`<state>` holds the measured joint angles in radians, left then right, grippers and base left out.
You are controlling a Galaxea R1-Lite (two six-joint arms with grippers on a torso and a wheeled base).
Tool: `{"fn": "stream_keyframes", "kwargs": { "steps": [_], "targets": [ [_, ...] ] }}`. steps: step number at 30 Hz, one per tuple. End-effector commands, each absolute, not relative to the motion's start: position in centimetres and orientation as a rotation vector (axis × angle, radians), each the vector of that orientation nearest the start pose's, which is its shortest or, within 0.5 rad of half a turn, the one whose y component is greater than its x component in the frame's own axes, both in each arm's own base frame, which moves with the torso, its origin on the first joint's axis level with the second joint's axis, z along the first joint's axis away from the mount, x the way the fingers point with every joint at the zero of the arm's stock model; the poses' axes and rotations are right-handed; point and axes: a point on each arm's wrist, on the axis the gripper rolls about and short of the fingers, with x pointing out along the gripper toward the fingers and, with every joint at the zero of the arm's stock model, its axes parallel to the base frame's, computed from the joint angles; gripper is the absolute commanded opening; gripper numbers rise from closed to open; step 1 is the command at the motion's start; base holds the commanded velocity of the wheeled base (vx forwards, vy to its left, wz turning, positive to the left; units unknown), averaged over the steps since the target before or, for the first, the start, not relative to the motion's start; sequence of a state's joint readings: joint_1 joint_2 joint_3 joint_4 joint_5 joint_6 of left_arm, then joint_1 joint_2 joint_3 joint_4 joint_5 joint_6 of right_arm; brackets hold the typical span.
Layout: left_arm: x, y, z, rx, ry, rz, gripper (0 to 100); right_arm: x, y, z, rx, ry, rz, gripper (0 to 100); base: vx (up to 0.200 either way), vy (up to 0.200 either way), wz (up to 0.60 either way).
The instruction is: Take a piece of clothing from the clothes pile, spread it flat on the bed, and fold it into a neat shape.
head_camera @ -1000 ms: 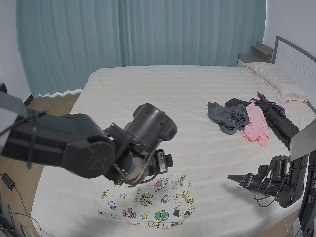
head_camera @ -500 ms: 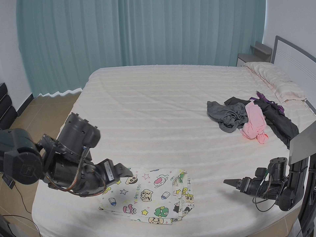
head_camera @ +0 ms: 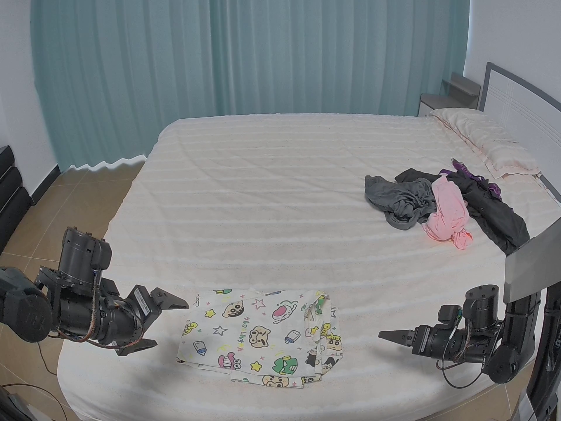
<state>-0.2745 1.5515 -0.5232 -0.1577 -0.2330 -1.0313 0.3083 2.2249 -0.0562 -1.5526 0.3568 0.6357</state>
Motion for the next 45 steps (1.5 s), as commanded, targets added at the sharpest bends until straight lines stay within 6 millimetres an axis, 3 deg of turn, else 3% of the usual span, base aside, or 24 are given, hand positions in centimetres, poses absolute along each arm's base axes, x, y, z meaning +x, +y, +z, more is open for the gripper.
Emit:
{"fn": "stream_keyframes", "kwargs": {
  "steps": [1,7,11,16,19,40,41,45],
  "targets": [
    [20.7,-5.0,10.8,-0.97,1.036,0.037,100,21.2,9.3,-0.2,0.581,0.802,0.501,100,0.0,0.2,0.0],
    [20.9,-4.2,10.0,-1.017,1.074,-0.048,100,22.3,12.5,-0.9,0.547,0.786,0.606,100,0.0,0.2,0.0],
    [20.9,-3.9,9.2,-1.012,1.068,-0.067,100,23.3,13.4,-2.2,0.541,0.795,0.611,100,0.0,0.15,0.0],
    [21.0,-2.9,6.9,-1.048,1.086,-0.065,100,23.6,14.1,-3.8,0.523,0.822,0.596,100,0.0,0.0,0.0],
    [19.9,-2.3,5.9,-1.049,1.05,-0.143,100,23.9,14.4,-4.3,0.516,0.816,0.586,100,0.0,0.0,0.0],
    [20.7,-2.5,4.6,-1.048,1.056,-0.142,100,22.9,15.6,-5.5,0.487,0.875,0.619,100,0.0,0.0,0.0],
    [20.8,-2.5,4.6,-1.048,1.056,-0.142,100,22.9,15.6,-5.5,0.487,0.874,0.62,0,0.0,0.0,0.0],
    [20.7,-2.5,4.5,-1.046,1.056,-0.14,100,22.4,15.3,-5.5,0.484,0.89,0.609,0,0.0,0.0,0.0]
  ]
}}
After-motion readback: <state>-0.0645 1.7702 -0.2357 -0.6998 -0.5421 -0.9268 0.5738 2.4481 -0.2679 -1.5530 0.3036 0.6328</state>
